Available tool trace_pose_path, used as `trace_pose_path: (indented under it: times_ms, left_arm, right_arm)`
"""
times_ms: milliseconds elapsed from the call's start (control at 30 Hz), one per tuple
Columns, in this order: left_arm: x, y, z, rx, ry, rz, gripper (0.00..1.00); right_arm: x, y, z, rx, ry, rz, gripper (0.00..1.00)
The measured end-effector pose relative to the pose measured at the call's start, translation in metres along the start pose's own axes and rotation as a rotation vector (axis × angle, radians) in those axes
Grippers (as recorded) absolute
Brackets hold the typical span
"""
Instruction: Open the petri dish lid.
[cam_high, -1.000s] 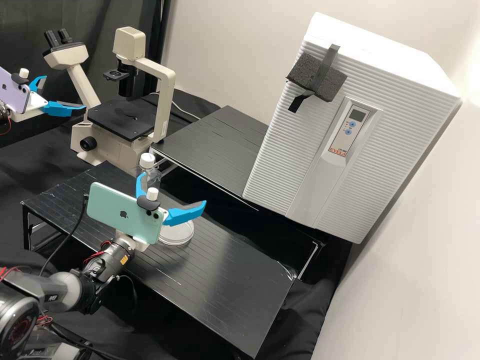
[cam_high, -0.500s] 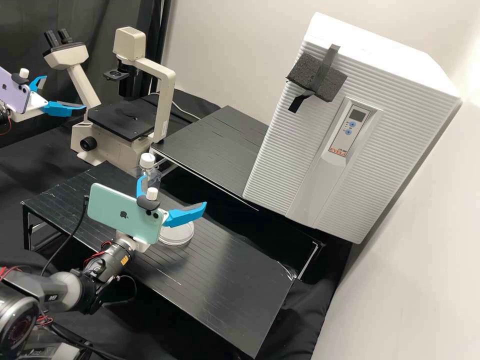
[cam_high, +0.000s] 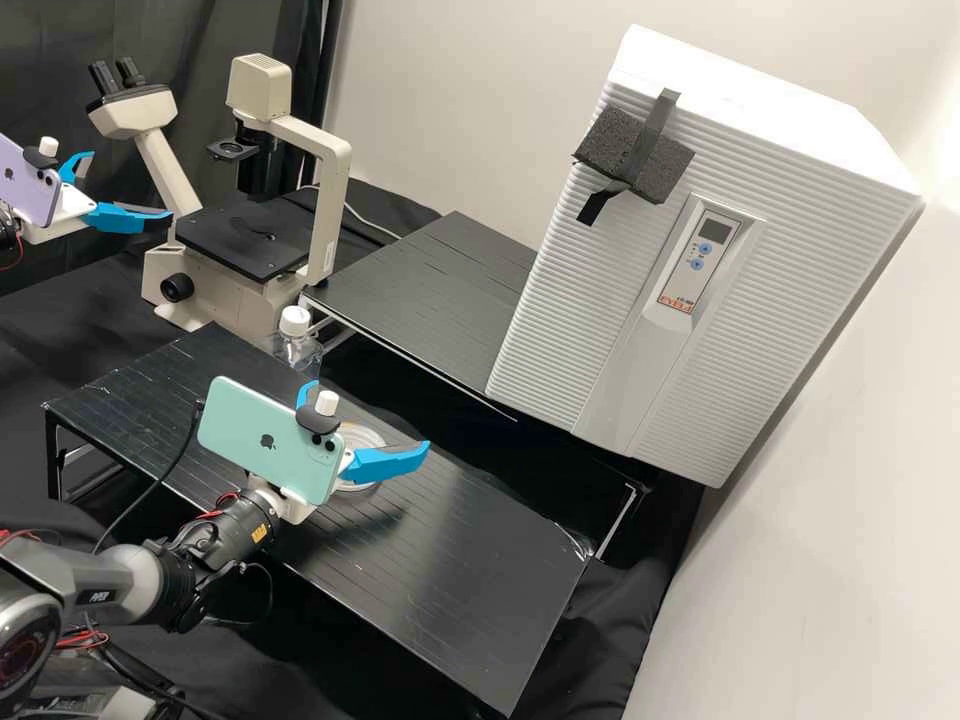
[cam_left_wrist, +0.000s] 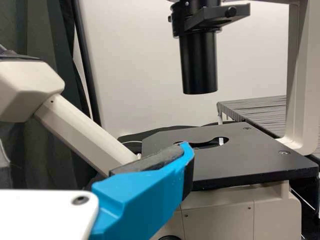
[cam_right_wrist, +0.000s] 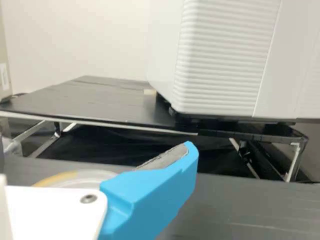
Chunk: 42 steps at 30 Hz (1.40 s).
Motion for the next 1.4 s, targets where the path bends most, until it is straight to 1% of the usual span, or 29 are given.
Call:
trace_pose_path:
  times_ms: [133,233,533,700,800,900,967,1000,1067,1200,1300,1400]
  left_arm:
    - [0.0,0.0,0.0,0.0,0.0,0.0,1.0]
    - [0.0,0.0,0.0,0.0,0.0,0.0,1.0]
    - [0.0,0.0,0.0,0.0,0.0,0.0,1.0]
    - [0.0,0.0,0.0,0.0,0.0,0.0,1.0]
    - [0.0,0.0,0.0,0.0,0.0,0.0,1.0]
    - [0.0,0.0,0.0,0.0,0.0,0.0,1.0]
    - [0.0,0.0,0.0,0.0,0.0,0.0,1.0]
    - [0.0,0.0,0.0,0.0,0.0,0.0,1.0]
    - [0.0,0.0,0.0,0.0,0.0,0.0,1.0]
    - [0.0,0.0,0.0,0.0,0.0,0.0,1.0]
    - [0.0,0.0,0.0,0.0,0.0,0.0,1.0]
    - [0.0,0.0,0.0,0.0,0.0,0.0,1.0]
  right_arm:
    - [-0.0013,-0.0031,0.0,-0.022,-0.004,-0.045,1.0]
    - [-0.0027,-0.0037,-0.0004,-0.034,-0.005,-0.063,1.0]
    - [-0.003,-0.0034,0.0001,-0.031,-0.011,-0.063,1.0]
    - [-0.0006,-0.0075,0.0031,-0.03,-0.03,-0.088,1.0]
    - [0.0,-0.0074,0.004,-0.033,-0.03,-0.089,1.0]
    - [0.0007,-0.0079,0.005,-0.025,-0.031,-0.093,1.0]
    - [0.0009,-0.0075,0.0051,-0.027,-0.027,-0.092,1.0]
    - [0.0013,-0.0074,0.0054,-0.029,-0.026,-0.091,0.0]
    - [0.0017,-0.0075,0.0056,-0.025,-0.021,-0.093,0.0]
    - [0.0016,-0.0072,0.0061,-0.005,-0.019,-0.097,0.0]
    - [0.0016,-0.007,0.0065,-0.003,-0.017,-0.099,0.0]
    - [0.0016,-0.0063,0.0073,0.009,-0.019,-0.099,0.0]
